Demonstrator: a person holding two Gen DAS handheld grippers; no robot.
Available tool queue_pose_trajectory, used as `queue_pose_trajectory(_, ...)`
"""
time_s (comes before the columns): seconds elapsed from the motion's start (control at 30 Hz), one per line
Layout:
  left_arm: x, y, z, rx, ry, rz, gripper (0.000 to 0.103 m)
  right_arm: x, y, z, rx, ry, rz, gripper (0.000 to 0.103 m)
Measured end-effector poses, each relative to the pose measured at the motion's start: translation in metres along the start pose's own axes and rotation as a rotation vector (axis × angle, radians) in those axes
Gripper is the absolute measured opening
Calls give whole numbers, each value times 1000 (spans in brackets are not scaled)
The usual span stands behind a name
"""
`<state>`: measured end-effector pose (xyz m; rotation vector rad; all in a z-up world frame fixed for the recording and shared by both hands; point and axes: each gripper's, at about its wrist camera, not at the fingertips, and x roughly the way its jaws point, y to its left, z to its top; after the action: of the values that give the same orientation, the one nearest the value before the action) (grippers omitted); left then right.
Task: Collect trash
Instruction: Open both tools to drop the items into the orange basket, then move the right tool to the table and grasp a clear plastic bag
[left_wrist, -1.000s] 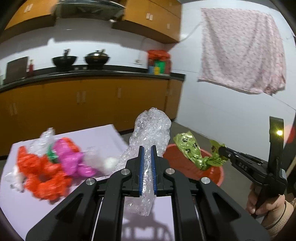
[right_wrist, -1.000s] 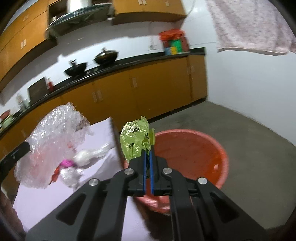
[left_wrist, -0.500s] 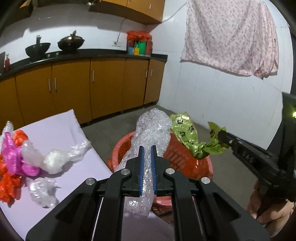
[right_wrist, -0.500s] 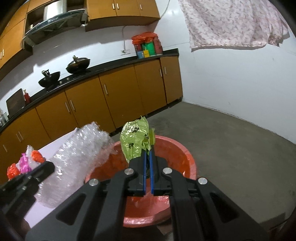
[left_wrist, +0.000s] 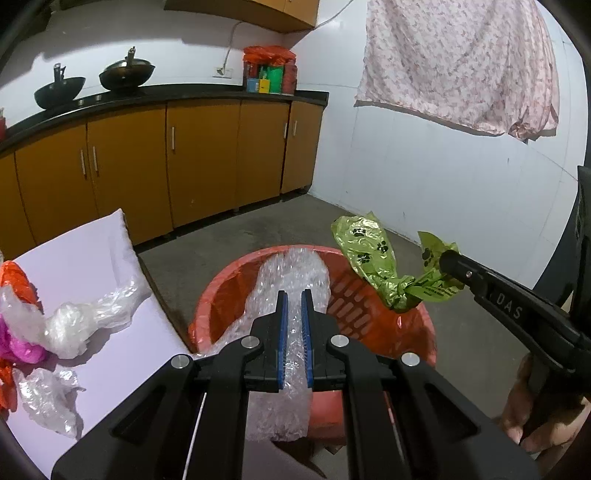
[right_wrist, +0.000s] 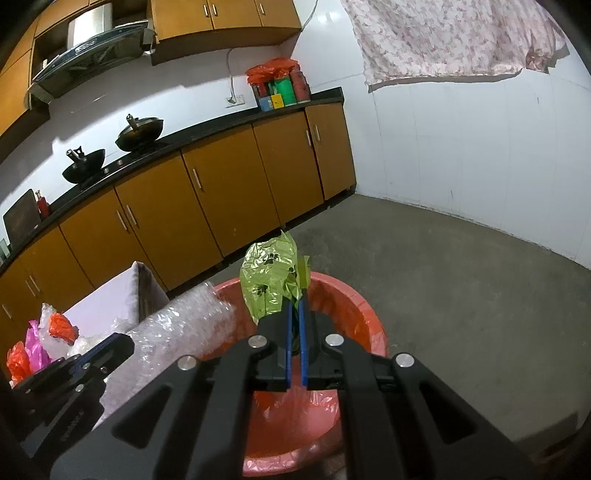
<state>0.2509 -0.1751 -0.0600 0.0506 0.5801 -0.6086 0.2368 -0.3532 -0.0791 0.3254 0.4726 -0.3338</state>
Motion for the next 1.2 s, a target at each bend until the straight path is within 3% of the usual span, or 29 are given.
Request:
queue_pose_trajectory(0.1,5,-4,3,4,7,3,8,0,2,2,9,6,4,11)
queue_pose_trajectory(0.17,6,-2,4,-5,14,-5,11,-1,1,2,14,3,9,30)
queue_pose_trajectory(0.2,6,-1,5,-12,18,-10,20,-2,1,3,14,-3,9,33)
queue_pose_trajectory(0.23,5,0,6,-17,16,-7,35,-5,2,3,7,-8,8,36)
queue_pose_trajectory(0.3,0,4,7,-31,-7,4,50,-9,1,3,-2,-13,11,37)
queue_pose_trajectory(0.63,-35,34,7,-82,-48,88,56,-27,15,2,-41,-21,27,40)
queue_pose_trajectory(0.9,-92,80,-20,-154,-72,239,67,-44,75,-8,-123,0,171,45)
queue_pose_trajectory(1.2,-158,164,-67,-216,-69,534,80,-44,183,-53,-268,120,390,50)
